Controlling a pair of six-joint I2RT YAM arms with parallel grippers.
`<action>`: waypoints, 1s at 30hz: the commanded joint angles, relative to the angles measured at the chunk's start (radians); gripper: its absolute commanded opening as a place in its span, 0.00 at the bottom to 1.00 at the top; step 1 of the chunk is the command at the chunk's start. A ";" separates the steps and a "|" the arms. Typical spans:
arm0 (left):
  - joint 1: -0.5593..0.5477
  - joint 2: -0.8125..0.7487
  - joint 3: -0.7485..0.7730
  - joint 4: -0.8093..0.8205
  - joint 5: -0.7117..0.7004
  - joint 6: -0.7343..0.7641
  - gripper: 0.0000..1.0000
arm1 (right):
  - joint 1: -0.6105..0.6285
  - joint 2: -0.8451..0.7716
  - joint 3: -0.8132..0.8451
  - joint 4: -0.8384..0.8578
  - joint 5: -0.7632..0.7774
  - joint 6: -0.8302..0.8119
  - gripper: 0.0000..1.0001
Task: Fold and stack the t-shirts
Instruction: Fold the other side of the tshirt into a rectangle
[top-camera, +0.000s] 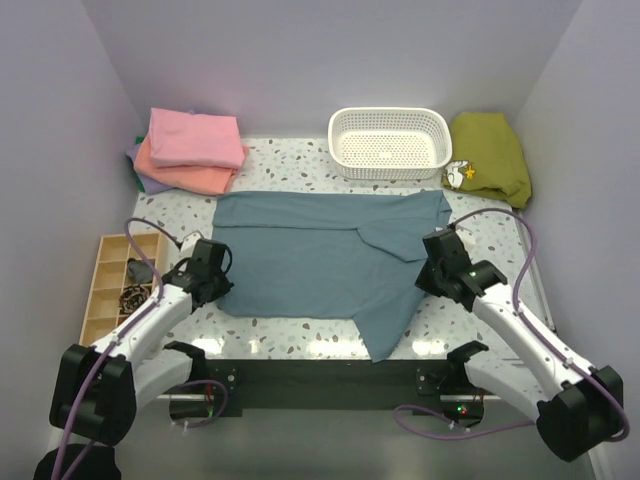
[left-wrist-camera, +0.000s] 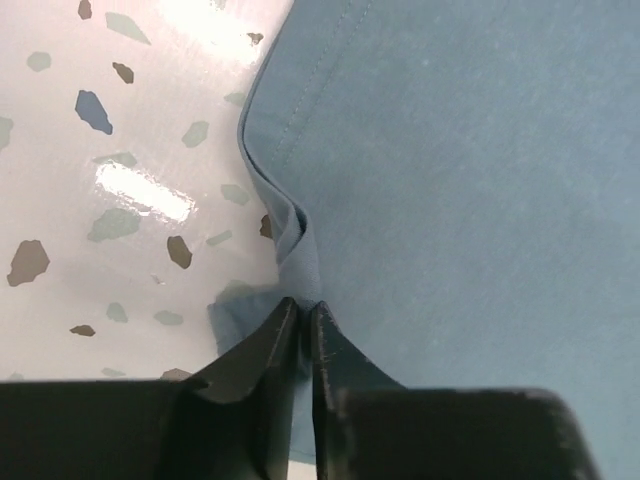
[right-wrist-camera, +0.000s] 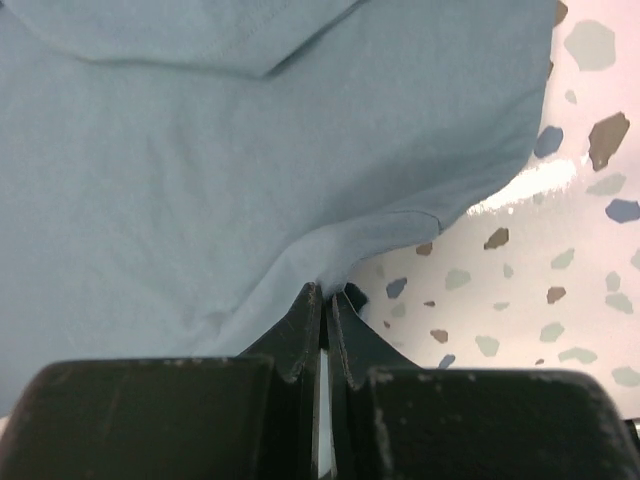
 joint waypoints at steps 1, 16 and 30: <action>-0.003 0.016 0.048 0.045 -0.019 0.028 0.09 | 0.003 0.074 0.064 0.115 0.087 -0.060 0.00; 0.066 0.214 0.148 0.191 0.039 0.149 0.09 | -0.184 0.399 0.258 0.251 0.082 -0.219 0.00; 0.210 0.495 0.352 0.293 0.025 0.237 1.00 | -0.243 0.762 0.531 0.323 0.107 -0.321 0.51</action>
